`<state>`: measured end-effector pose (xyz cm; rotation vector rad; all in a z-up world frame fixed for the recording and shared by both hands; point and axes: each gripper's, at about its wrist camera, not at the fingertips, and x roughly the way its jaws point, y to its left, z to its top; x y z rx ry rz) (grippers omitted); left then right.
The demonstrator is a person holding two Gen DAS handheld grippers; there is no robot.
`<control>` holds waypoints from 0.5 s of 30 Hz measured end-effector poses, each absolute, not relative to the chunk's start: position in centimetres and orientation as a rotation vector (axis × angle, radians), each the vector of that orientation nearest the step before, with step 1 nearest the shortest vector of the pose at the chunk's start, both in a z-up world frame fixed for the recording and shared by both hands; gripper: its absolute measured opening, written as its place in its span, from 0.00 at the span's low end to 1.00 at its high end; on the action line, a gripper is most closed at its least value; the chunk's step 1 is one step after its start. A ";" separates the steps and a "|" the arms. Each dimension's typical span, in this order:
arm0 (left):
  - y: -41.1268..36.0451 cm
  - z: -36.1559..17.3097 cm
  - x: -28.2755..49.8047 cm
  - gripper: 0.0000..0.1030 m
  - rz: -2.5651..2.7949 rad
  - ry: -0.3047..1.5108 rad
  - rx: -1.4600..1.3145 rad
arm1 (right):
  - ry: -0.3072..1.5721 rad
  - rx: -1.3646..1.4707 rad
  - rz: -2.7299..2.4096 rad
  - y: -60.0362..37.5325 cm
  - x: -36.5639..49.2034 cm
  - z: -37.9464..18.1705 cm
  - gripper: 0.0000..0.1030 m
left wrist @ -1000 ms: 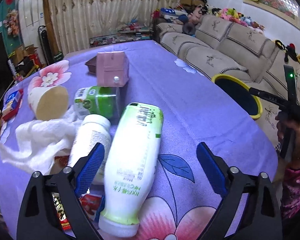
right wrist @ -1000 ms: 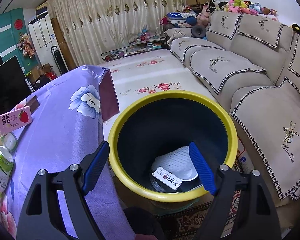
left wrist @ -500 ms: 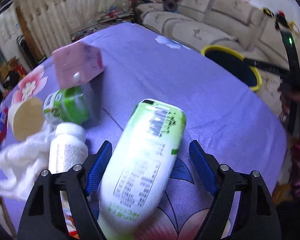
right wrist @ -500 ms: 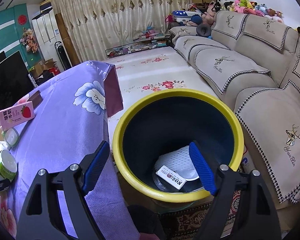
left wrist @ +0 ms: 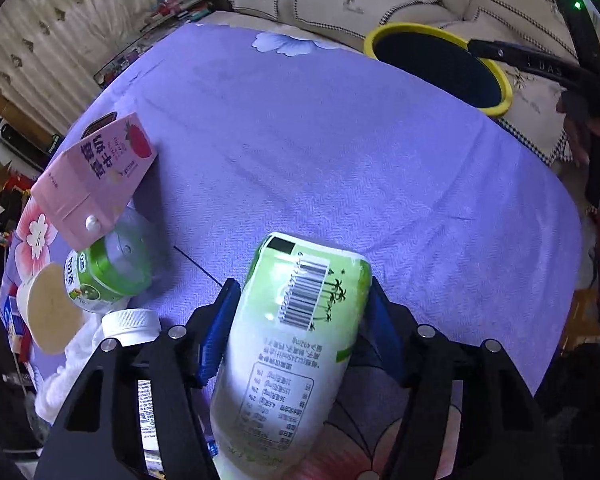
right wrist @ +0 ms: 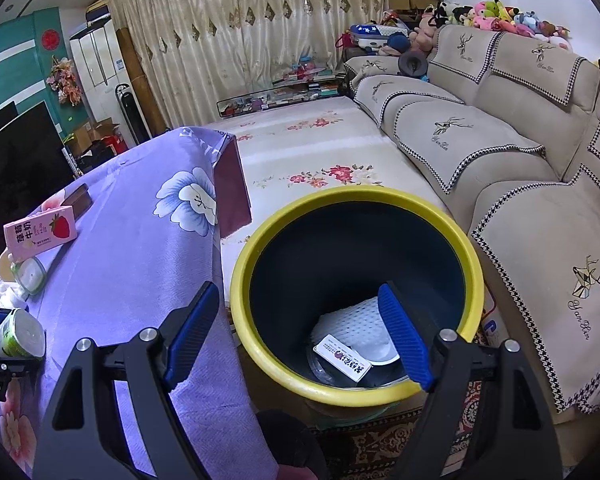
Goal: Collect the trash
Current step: 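Grasp the green-labelled white milk bottle with the left gripper, then carry the milk bottle over the bin and open the left gripper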
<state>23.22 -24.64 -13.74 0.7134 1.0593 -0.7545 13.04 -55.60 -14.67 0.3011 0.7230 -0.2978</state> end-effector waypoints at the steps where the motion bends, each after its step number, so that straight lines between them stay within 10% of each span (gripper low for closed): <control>1: -24.5 -13.4 23.2 0.58 -0.753 1.062 0.706 | 0.720 0.305 -0.300 -55.7 12.9 -14.6 0.75; 15: -21.1 -5.2 21.8 0.53 -0.699 0.909 0.427 | 0.663 0.325 -0.289 -55.9 11.0 -12.8 0.75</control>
